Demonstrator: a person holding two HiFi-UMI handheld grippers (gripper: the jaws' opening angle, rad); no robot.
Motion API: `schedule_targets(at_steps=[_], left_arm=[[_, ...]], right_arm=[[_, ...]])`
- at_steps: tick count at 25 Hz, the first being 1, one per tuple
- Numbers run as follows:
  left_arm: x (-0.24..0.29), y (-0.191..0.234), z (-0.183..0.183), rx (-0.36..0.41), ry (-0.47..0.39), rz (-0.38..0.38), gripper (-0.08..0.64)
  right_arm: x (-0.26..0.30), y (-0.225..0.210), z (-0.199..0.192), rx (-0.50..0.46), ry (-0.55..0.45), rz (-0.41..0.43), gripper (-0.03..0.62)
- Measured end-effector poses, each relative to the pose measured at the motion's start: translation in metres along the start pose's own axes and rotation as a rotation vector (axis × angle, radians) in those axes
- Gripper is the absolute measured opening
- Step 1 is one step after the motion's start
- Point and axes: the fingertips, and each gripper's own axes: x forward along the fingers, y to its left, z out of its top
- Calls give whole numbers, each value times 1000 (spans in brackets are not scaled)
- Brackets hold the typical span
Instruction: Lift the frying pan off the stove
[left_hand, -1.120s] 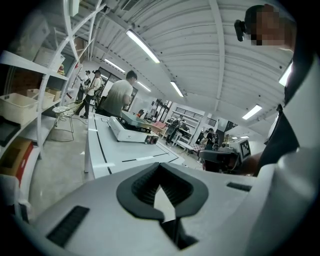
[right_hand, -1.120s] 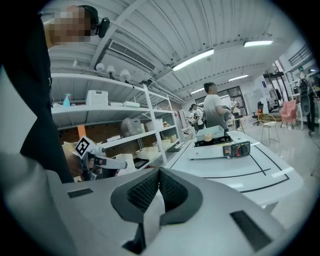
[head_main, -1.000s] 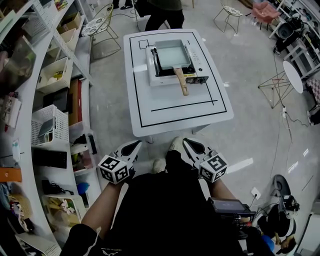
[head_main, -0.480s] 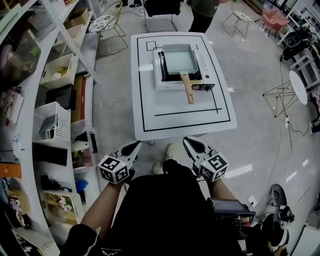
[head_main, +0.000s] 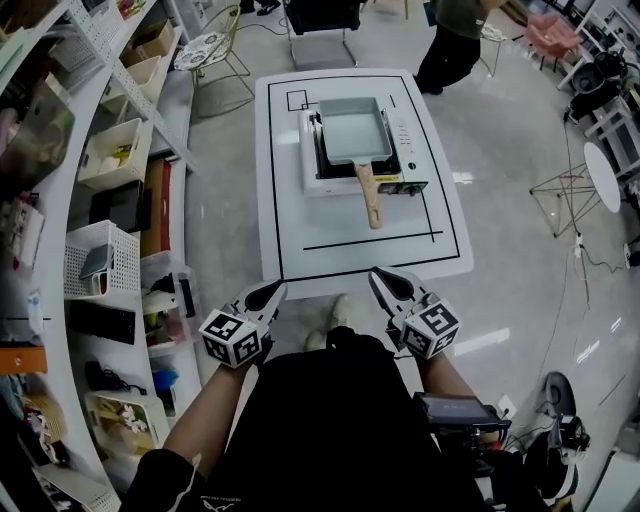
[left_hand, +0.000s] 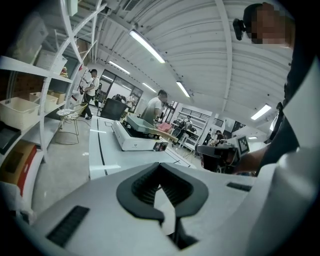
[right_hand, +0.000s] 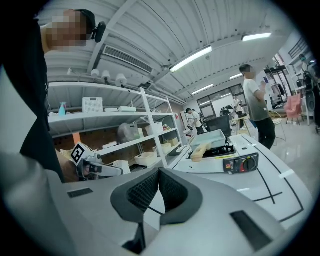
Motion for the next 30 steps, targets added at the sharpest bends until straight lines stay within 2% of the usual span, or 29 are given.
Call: schedule_targets(at_steps=[5,10,21,30], left_arm=[[18,4,12,13,7,1,9],[33,12,20,11,12,9,9],[70,23,35,13,29,12,8],[91,22,51,19,32,30,9]], right_arm=[[8,-20,20,1,-25,-9,25],[15,-45,27,-21,-40,5,25],[32,-90,43,-5,-38,4,26],[43,-119,46,63,-34,21,26]])
